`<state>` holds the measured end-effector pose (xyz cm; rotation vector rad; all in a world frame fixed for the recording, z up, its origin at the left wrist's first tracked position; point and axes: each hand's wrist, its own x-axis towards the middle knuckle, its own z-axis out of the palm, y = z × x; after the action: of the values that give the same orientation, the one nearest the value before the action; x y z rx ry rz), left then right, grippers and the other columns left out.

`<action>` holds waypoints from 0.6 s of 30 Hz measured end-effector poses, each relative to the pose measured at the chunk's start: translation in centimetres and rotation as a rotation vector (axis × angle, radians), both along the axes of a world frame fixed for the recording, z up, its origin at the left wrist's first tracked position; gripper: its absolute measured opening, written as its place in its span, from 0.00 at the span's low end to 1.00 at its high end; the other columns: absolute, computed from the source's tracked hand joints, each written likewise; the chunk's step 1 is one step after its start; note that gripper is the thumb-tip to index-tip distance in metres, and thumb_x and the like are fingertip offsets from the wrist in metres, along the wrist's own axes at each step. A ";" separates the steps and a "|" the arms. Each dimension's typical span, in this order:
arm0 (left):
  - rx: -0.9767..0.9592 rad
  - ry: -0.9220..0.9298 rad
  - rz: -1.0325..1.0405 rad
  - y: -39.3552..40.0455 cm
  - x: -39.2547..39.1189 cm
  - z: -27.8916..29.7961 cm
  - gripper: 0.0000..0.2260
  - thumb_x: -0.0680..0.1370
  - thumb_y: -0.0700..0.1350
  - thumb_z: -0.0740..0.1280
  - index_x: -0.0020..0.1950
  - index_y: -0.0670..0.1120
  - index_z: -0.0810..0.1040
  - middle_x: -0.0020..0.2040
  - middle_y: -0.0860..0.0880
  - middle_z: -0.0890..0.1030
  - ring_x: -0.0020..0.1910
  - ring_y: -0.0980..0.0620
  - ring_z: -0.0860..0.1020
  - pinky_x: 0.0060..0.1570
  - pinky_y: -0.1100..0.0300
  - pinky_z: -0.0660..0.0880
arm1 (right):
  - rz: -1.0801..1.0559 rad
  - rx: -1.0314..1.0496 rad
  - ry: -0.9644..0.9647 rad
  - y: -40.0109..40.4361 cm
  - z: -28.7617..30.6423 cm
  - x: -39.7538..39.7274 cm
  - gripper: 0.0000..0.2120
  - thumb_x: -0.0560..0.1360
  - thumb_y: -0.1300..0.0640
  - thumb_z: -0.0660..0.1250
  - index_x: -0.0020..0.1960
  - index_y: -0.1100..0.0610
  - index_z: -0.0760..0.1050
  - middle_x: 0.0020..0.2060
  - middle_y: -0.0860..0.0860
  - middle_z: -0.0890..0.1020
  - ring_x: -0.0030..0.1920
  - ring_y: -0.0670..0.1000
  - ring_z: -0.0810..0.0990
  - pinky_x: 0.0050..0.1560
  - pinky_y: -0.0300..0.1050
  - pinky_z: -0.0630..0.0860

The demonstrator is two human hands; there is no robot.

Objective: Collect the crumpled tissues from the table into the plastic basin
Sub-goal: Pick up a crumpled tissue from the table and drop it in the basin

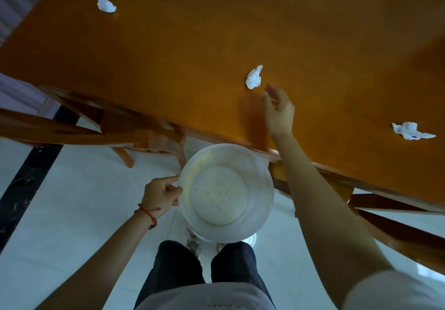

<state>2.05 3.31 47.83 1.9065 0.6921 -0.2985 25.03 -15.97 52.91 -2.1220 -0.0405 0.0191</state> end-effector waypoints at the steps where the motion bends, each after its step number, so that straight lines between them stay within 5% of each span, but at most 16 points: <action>1: 0.002 -0.002 -0.001 0.0 0.0 0.0 0.17 0.72 0.36 0.67 0.60 0.45 0.76 0.22 0.57 0.79 0.29 0.58 0.80 0.31 0.73 0.76 | 0.001 0.002 -0.009 0.4 0.0 0.9 0.16 0.77 0.54 0.60 0.63 0.58 0.71 0.60 0.54 0.78 0.58 0.49 0.75 0.56 0.41 0.72; 4: -0.002 -0.003 0.007 -0.1 0.0 -0.1 0.17 0.73 0.36 0.66 0.61 0.44 0.75 0.22 0.58 0.78 0.29 0.54 0.79 0.30 0.73 0.75 | 0.030 -0.015 -0.029 1.3 -0.2 3.6 0.16 0.77 0.55 0.59 0.62 0.59 0.72 0.58 0.55 0.78 0.58 0.51 0.76 0.58 0.46 0.73; 10: -0.003 0.018 0.027 -0.1 -0.1 -0.5 0.17 0.73 0.36 0.67 0.61 0.45 0.75 0.26 0.60 0.80 0.31 0.62 0.79 0.31 0.74 0.75 | 0.208 -0.221 -0.140 1.6 -0.5 7.7 0.16 0.77 0.53 0.58 0.62 0.58 0.71 0.58 0.56 0.77 0.57 0.53 0.75 0.50 0.43 0.69; 18: 0.008 0.028 0.049 -0.6 -0.7 -0.6 0.18 0.73 0.37 0.67 0.62 0.44 0.75 0.25 0.58 0.80 0.31 0.61 0.80 0.33 0.74 0.75 | 0.518 -0.477 -0.124 1.6 -3.0 9.5 0.20 0.77 0.51 0.58 0.66 0.56 0.68 0.65 0.57 0.73 0.66 0.57 0.68 0.61 0.51 0.68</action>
<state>1.37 2.71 47.27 1.8934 0.7589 -0.2918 34.49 -14.36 49.90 -2.5256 -0.7203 0.2231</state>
